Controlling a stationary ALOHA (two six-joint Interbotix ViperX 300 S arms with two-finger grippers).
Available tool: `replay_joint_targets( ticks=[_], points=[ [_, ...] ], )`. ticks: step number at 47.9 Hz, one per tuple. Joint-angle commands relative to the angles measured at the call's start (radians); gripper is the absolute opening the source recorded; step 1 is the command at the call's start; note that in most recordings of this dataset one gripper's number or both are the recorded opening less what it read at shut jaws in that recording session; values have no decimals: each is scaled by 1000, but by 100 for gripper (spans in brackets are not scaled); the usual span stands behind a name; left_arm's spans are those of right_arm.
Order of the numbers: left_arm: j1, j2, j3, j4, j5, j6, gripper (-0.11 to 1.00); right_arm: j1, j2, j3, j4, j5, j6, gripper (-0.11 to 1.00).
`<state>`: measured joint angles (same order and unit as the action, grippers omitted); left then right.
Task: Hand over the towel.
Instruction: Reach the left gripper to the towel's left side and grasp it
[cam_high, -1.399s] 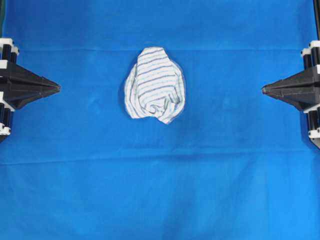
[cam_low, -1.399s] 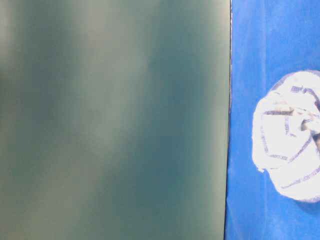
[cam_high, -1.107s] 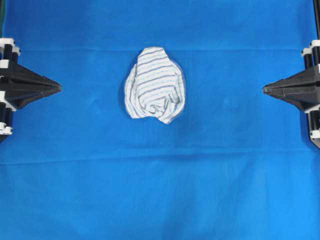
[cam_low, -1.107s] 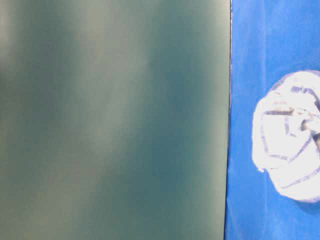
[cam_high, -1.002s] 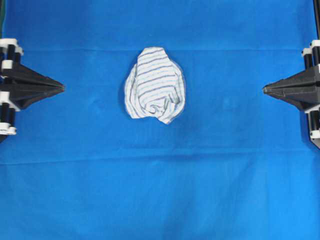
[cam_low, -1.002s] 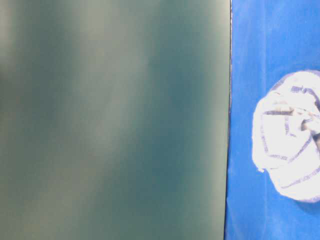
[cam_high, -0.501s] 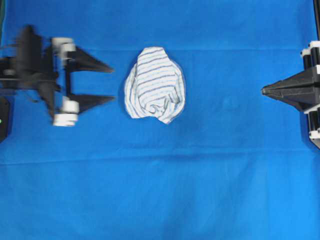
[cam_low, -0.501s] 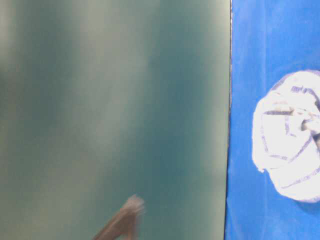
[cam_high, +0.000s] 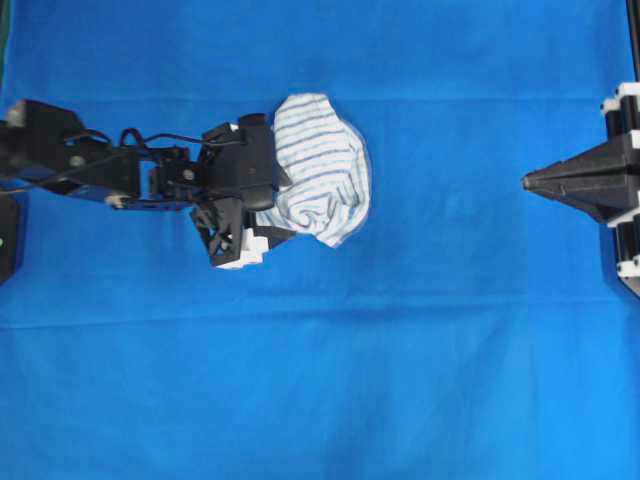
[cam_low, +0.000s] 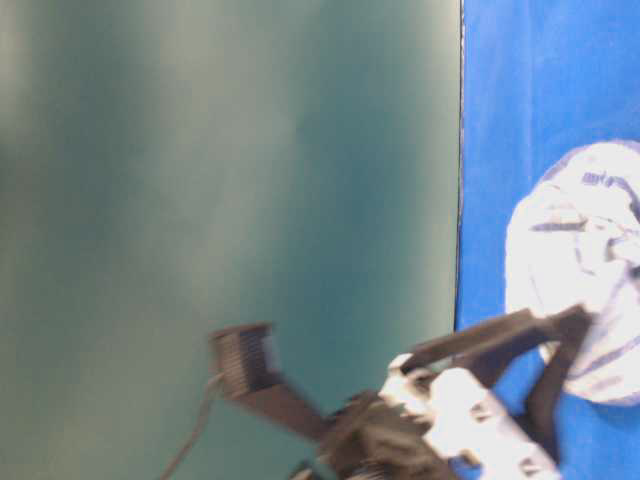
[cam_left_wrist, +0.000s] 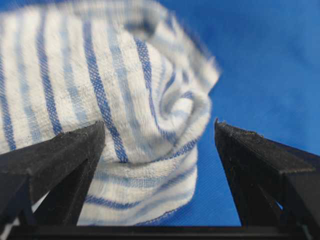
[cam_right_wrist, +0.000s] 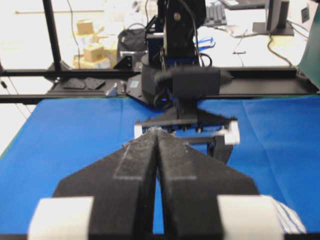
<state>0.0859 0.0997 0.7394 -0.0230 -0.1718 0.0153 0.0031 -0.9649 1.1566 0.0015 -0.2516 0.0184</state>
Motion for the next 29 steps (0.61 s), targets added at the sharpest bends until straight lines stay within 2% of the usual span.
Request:
replay_joint_targets(
  ticks=[1,13,17,20,29],
  points=[
    [15,25,-17,-2,-5,0,93,0,14,-18,0,-6,2,0],
    [23,69,-21,0,25,12,91,0,17,-20,-2,-8,2,0],
    [23,67,-32,0,57,31,87,-2,17,-20,0,-9,2,0],
    [23,63,-43,0,92,49,75,0,17,-20,-2,-9,2,0],
    [23,25,-61,0,127,100,23,0,17,-20,2,-9,3,0]
  ],
)
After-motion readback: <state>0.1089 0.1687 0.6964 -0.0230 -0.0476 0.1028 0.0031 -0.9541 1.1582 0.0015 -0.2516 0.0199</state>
